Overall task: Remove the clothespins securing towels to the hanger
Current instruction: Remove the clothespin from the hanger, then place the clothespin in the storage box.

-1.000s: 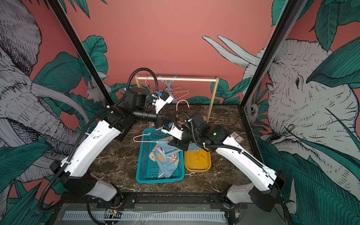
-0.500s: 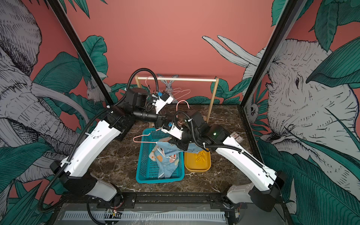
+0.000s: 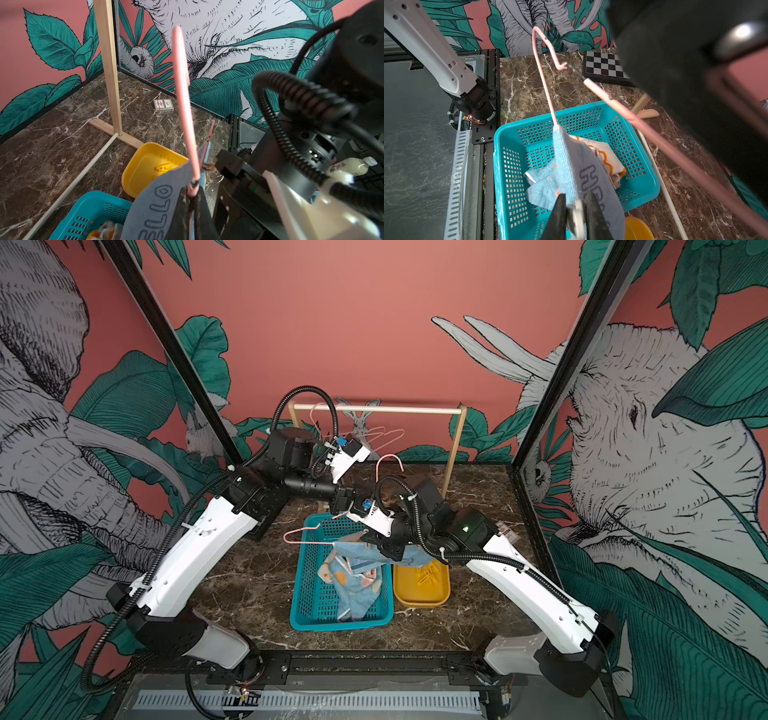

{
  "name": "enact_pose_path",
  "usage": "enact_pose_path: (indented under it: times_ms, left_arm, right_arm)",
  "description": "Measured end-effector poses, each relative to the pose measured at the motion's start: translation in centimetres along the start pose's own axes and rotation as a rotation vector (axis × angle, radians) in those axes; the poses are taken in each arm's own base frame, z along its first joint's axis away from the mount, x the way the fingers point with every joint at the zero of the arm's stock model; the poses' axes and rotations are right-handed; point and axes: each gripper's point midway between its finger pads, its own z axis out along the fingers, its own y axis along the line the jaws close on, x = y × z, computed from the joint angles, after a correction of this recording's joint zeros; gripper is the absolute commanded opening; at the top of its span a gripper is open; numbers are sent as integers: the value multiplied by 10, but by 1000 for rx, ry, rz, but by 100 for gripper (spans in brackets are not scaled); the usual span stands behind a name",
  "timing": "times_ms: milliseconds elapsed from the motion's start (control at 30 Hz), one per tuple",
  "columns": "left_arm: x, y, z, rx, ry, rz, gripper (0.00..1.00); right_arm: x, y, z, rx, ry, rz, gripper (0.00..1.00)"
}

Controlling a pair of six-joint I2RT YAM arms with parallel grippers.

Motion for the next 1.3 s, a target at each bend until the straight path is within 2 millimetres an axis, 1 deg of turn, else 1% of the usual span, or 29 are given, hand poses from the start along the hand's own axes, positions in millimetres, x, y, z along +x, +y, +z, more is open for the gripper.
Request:
enact_pose_path:
  times_ms: [133,300,367,433,533,633,700,867,933,1000,1067,1167,1233,1300]
  left_arm:
    - [2,5,0,-31,8,4,0]
    - [5,18,-1,-104,20,12,0]
    - [5,24,-2,-135,22,12,0]
    - [7,31,-2,-165,23,9,0]
    - [10,41,-3,-205,23,2,0]
    - [10,50,-7,-246,14,-6,0]
    - [8,53,-13,-274,0,-7,0]
    - [-3,53,-29,-328,-50,14,0]
    - [-6,52,-36,-348,-67,22,0]
    - [-7,52,-43,-373,-80,28,0]
    - [-8,52,-50,-394,-90,33,0]
    - [-10,52,-57,-422,-104,38,0]
    - [-11,53,-61,-437,-112,41,0]
    - [-12,53,-64,-447,-118,45,0]
  right_arm:
    - [-4,-1,-10,23,-19,3,0]
    - [-10,2,-24,42,-62,4,2]
    - [-8,5,-28,48,-75,11,2]
    - [-1,8,-30,49,-78,27,2]
    - [19,13,-26,53,-59,63,2]
    - [48,19,-18,53,-17,116,2]
    - [64,22,-14,63,5,150,2]
    - [100,24,-8,113,35,229,2]
    - [118,23,-3,141,54,269,2]
    - [141,22,4,168,89,321,3]
    - [169,18,13,205,136,386,3]
    - [207,14,22,255,207,483,3]
    - [222,8,25,292,231,536,3]
    - [232,1,28,329,235,584,3]
